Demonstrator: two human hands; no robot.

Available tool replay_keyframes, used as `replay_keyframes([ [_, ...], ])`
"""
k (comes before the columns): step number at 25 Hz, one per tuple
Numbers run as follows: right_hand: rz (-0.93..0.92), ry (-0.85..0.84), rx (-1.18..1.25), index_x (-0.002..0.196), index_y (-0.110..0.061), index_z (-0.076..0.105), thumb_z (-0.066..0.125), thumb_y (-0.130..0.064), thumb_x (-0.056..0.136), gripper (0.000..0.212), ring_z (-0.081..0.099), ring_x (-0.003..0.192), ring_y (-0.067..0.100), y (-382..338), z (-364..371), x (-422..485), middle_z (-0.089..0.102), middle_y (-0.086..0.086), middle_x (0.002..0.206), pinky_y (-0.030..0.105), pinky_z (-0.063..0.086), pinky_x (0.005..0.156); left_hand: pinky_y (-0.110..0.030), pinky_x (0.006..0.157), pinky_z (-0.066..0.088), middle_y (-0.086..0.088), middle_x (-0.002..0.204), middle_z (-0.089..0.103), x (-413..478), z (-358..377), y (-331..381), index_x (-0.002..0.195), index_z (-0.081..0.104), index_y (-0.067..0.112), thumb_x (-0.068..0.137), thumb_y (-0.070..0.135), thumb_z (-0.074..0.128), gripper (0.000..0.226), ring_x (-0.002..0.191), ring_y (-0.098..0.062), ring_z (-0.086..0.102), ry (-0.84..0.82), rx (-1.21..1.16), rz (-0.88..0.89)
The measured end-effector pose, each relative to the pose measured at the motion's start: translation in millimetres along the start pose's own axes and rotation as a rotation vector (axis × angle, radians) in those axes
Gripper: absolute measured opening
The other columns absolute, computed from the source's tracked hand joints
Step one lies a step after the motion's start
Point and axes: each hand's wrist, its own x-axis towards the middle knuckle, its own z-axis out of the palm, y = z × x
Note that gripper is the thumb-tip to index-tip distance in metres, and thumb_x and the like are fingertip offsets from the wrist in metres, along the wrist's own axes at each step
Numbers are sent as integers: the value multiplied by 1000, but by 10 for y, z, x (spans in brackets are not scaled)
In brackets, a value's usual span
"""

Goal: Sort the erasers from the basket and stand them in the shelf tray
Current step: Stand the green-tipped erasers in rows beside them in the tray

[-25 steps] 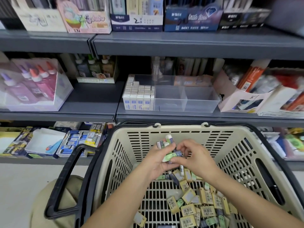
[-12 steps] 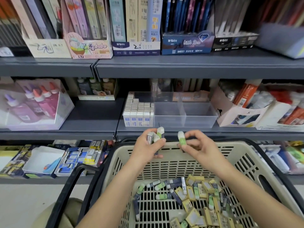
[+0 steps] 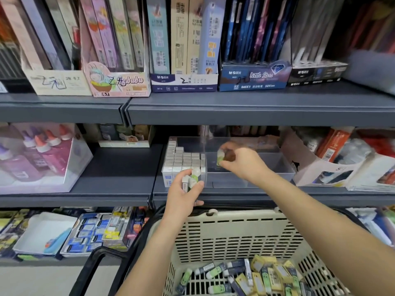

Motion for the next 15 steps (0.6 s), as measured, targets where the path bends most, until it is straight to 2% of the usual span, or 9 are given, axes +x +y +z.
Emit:
replay_keyframes([
  [3,-11,-237,-67,112,-26,57,60,-31,86,27,61,94,12,22,120,131,62,-11,92,23,44,78,-43,76,58,4,113,51,63,-28,-39,94,50,47,85,20,66,33,58,-2,66,-18,17,6],
  [6,-27,-398,-68,110,-26,58,65,-32,82,30,60,83,7,60,167,173,62,-17,83,20,42,71,-43,73,59,3,108,54,126,-38,-67,93,50,46,85,21,67,32,60,-3,67,-30,18,-8],
  [7,-36,-419,-105,110,-25,58,67,-32,79,33,58,83,7,67,191,174,62,-16,85,21,42,71,-40,69,59,1,108,55,140,-40,-76,93,50,44,84,20,67,31,63,-4,67,-37,11,-16],
  [10,-85,-412,-269,116,-22,58,68,-35,78,42,56,107,15,65,260,160,62,-5,115,28,43,87,-26,57,56,-6,96,58,149,-43,-94,90,55,32,83,16,69,22,70,-8,65,-52,-9,-43],
  [12,-132,-328,-272,127,-21,53,65,-31,80,50,53,118,14,26,221,99,57,-4,128,27,40,95,-25,56,56,-6,91,60,144,-48,-101,88,56,28,83,16,69,19,71,-9,65,-63,-7,-45],
  [14,-197,-174,-114,125,-25,56,60,-19,83,42,55,114,8,-13,153,15,59,-9,126,22,42,93,-26,56,56,-6,91,60,145,-56,-103,89,57,28,83,17,69,17,71,-9,65,-84,0,-33],
  [15,-211,-129,7,117,-28,61,60,-16,82,37,59,103,4,-37,132,-41,63,-12,117,18,43,88,-27,56,56,-7,91,60,144,-55,-102,89,57,27,83,16,69,17,70,-9,65,-96,3,-24],
])
